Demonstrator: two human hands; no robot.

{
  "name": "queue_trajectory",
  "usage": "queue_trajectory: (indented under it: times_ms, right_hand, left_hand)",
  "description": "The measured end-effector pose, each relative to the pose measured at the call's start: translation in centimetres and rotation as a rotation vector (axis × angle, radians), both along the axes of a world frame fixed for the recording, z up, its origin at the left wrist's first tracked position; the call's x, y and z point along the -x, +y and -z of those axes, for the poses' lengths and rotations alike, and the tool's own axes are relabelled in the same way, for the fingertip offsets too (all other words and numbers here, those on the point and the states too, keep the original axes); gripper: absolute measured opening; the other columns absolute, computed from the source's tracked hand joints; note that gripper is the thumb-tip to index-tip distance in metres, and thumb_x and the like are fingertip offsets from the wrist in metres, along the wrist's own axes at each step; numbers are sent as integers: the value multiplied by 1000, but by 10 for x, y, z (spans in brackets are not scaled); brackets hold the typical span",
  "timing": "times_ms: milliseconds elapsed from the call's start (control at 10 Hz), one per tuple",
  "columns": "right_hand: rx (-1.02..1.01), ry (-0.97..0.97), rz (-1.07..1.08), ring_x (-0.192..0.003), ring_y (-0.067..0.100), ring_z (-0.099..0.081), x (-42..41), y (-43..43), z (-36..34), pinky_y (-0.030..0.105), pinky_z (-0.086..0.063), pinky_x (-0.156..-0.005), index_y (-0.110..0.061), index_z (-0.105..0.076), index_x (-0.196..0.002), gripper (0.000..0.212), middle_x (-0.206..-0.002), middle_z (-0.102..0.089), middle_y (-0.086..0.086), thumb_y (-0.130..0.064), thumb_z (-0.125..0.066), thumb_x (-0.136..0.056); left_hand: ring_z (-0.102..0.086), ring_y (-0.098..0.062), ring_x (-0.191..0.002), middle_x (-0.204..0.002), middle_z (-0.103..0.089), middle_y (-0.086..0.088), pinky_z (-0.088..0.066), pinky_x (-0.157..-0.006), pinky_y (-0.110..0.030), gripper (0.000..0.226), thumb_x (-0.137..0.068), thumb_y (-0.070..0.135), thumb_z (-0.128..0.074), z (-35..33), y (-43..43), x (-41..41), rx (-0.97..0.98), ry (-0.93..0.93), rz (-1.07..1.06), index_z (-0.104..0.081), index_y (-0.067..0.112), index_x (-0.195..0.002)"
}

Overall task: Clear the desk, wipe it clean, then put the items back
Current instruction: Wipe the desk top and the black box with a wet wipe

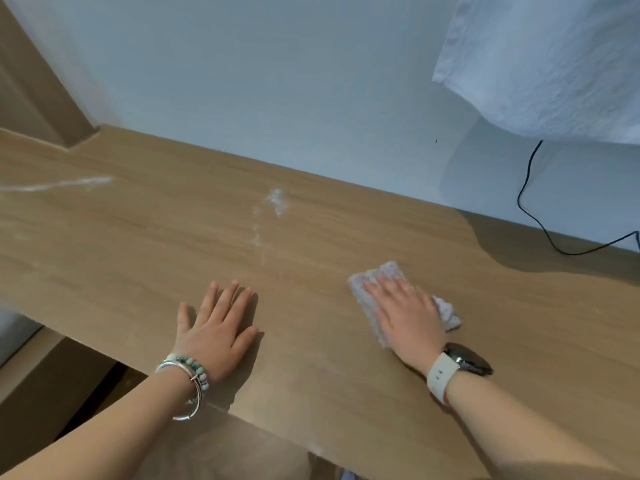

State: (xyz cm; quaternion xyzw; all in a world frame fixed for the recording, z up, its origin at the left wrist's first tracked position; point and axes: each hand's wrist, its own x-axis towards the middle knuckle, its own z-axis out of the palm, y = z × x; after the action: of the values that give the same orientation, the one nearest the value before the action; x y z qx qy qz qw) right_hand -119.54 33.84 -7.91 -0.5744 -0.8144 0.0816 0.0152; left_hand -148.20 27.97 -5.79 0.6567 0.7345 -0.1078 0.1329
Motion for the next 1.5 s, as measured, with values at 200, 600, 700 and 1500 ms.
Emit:
queue_trajectory:
  times_ms: [200,600,700,1500]
  right_hand:
    - [-14,82,127,-140,15,-29,56,-52,-3,39,-29,-110,-36,-32,-144,47,-152,-30,-10,-34,-24,-98]
    - [92,17,629,-146,14,-4,28,-96,-12,39,-14,-115,-37,-12,-149,48,-158,-6,-12,-35,-16,-101]
    - [132,127,270,-145,9,2,107,-128,-13,36,-5,-116,-41,-8,-148,55,-157,-1,-18,-42,-4,-94]
    - [145,30,637,-146,16,-7,38,-100,-11,38,-14,-117,-33,-10,-150,51,-159,-7,-8,-35,-13,-100]
  left_hand:
    - [19,-18,-143,-155,20,11,0,-114,-53,65,-94,59,-17,5,-15,40,73,28,-26,14,37,-146]
    - [20,-23,-142,-154,23,8,2,-112,-57,71,-90,66,-14,7,-14,49,131,7,53,16,35,-146]
    - [20,-23,-143,-154,23,9,0,-113,-57,72,-90,67,-15,7,-14,50,141,13,50,16,35,-146]
    - [21,-24,-142,-154,25,6,1,-113,-58,70,-91,65,-13,8,-13,50,138,11,86,18,33,-146]
